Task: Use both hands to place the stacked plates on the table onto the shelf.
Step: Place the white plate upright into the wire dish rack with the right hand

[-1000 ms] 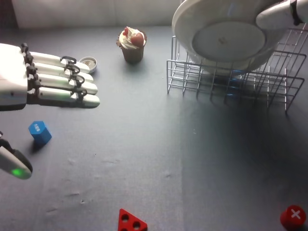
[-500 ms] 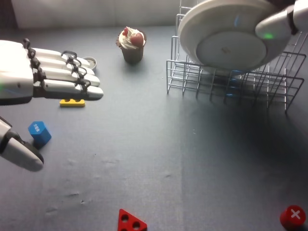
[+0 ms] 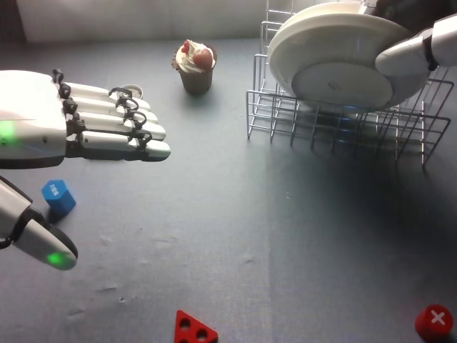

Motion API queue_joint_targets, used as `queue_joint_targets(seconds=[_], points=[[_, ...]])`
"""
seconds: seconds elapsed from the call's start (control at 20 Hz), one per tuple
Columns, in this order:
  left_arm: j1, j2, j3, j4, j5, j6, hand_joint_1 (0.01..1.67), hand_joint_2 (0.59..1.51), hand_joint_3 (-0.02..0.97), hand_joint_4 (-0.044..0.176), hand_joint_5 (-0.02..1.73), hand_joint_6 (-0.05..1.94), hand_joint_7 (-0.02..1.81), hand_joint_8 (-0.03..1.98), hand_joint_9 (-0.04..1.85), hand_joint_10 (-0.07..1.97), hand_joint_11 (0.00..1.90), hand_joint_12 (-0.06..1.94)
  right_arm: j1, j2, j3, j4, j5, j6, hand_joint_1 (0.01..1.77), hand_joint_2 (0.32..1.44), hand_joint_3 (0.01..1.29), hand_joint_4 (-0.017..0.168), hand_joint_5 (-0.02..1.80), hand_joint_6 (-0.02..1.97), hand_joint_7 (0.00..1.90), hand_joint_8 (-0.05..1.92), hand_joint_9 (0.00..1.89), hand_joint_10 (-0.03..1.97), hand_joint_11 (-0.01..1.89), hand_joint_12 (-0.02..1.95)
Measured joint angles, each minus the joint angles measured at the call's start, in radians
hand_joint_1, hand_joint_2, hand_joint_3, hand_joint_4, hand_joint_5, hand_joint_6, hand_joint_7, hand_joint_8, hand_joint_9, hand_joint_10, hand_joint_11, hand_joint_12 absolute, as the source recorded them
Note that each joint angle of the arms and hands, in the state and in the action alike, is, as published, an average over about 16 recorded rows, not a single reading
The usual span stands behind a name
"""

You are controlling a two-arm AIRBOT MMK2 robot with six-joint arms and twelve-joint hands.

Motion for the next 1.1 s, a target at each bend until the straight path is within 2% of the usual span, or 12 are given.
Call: queue_joint_targets(seconds=[0.2, 0.4, 0.7, 1.0, 1.1], points=[[0.000, 0.000, -0.007, -0.005, 0.001, 0.004, 0.08, 0.884, -0.001, 0.000, 0.12, 0.02, 0.14, 0.00, 0.14, 0.01, 0.16, 0.01, -0.022, -0.020, 0.024, 0.030, 0.011, 0.002, 1.42, 1.01, 0.01, -0.009, 0.90, 0.86, 1.06, 0.46, 1.11, 0.50, 1.05, 0.91], [0.000, 0.000, -0.009, -0.010, -0.001, 0.003, 0.08, 0.882, -0.001, 0.000, 0.13, 0.02, 0.14, 0.00, 0.14, 0.01, 0.16, 0.01, -0.040, -0.040, 0.047, 0.053, 0.018, 0.002, 1.36, 1.03, 0.01, -0.010, 0.90, 0.85, 1.05, 0.47, 1.13, 0.32, 1.12, 0.59], [0.000, 0.000, -0.009, -0.016, -0.004, 0.001, 0.09, 0.878, -0.001, 0.000, 0.14, 0.02, 0.16, 0.00, 0.16, 0.01, 0.16, 0.01, -0.060, -0.056, 0.062, 0.073, 0.032, 0.002, 1.26, 1.07, 0.01, -0.009, 0.90, 0.85, 1.01, 0.26, 1.12, 0.06, 1.21, 0.13], [0.000, 0.000, -0.009, -0.018, -0.006, 0.000, 0.09, 0.878, -0.002, 0.000, 0.13, 0.02, 0.15, 0.00, 0.16, 0.01, 0.16, 0.01, -0.080, -0.058, 0.061, 0.078, 0.058, 0.004, 1.22, 1.06, 0.01, -0.008, 0.88, 0.59, 0.97, 0.17, 1.07, 0.02, 1.20, 0.06], [0.000, 0.000, -0.008, -0.019, -0.008, 0.000, 0.09, 0.879, -0.001, 0.000, 0.13, 0.02, 0.15, 0.00, 0.15, 0.01, 0.16, 0.01, -0.087, -0.057, 0.061, 0.079, 0.067, 0.005, 1.20, 1.05, 0.01, -0.007, 0.86, 0.48, 0.93, 0.08, 1.03, 0.02, 1.18, 0.04]])
